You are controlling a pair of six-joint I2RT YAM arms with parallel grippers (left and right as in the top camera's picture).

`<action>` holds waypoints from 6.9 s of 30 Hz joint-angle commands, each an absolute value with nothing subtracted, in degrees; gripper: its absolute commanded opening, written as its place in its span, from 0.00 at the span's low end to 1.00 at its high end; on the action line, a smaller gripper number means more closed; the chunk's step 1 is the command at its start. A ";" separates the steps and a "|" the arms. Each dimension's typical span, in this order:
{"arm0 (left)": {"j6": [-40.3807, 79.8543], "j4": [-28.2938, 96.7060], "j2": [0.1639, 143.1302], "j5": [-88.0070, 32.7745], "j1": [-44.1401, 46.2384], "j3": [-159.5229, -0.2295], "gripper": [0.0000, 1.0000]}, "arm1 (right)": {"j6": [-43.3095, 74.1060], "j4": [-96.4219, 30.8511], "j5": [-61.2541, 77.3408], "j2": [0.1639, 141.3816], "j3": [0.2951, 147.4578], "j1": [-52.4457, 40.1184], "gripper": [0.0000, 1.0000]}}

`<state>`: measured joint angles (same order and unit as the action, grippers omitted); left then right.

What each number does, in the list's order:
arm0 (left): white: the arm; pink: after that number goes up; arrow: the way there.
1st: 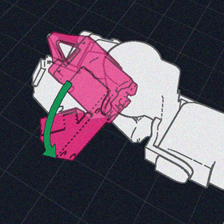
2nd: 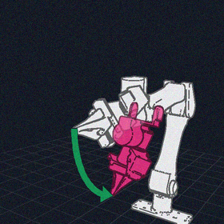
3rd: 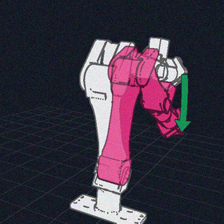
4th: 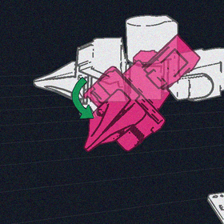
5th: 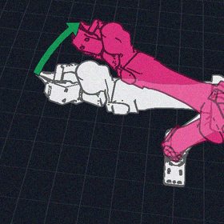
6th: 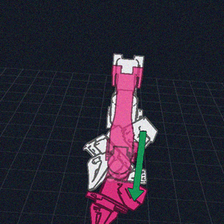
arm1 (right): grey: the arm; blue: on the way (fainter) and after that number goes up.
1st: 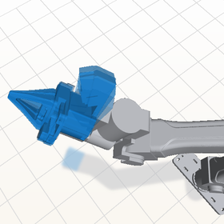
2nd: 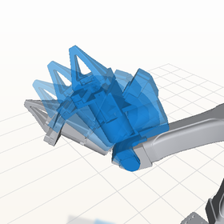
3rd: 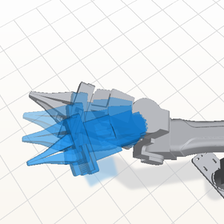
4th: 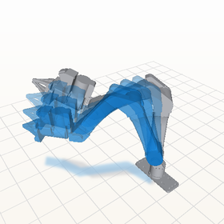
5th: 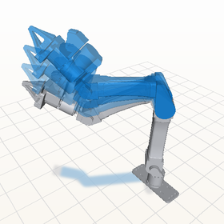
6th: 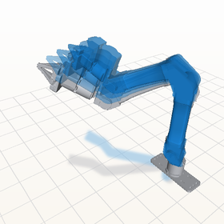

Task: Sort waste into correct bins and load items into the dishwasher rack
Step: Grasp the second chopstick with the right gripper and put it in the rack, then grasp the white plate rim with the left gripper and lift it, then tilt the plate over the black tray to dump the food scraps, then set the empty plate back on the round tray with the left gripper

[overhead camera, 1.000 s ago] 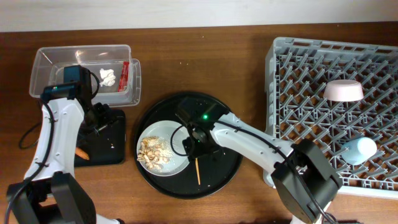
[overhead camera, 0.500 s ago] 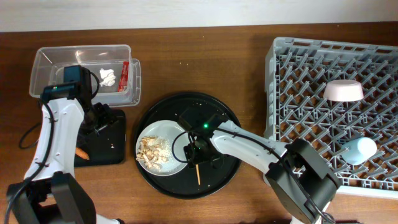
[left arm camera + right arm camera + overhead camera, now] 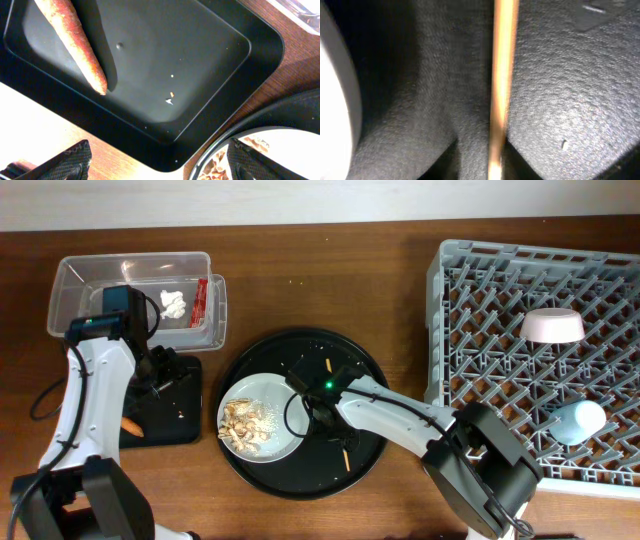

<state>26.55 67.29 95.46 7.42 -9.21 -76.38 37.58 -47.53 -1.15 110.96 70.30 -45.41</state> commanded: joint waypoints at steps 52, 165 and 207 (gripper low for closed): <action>38.46 57.25 104.53 -0.27 34.92 -75.35 0.90 | 5.76 -69.23 6.04 80.40 71.64 4.14 0.56; -24.82 91.81 101.32 -59.75 -14.50 -97.34 0.00 | 4.86 -71.18 5.37 80.40 71.64 4.16 0.55; 16.21 86.48 89.27 3.07 12.84 -103.07 0.44 | 3.77 -66.11 13.32 81.36 81.43 -10.02 0.64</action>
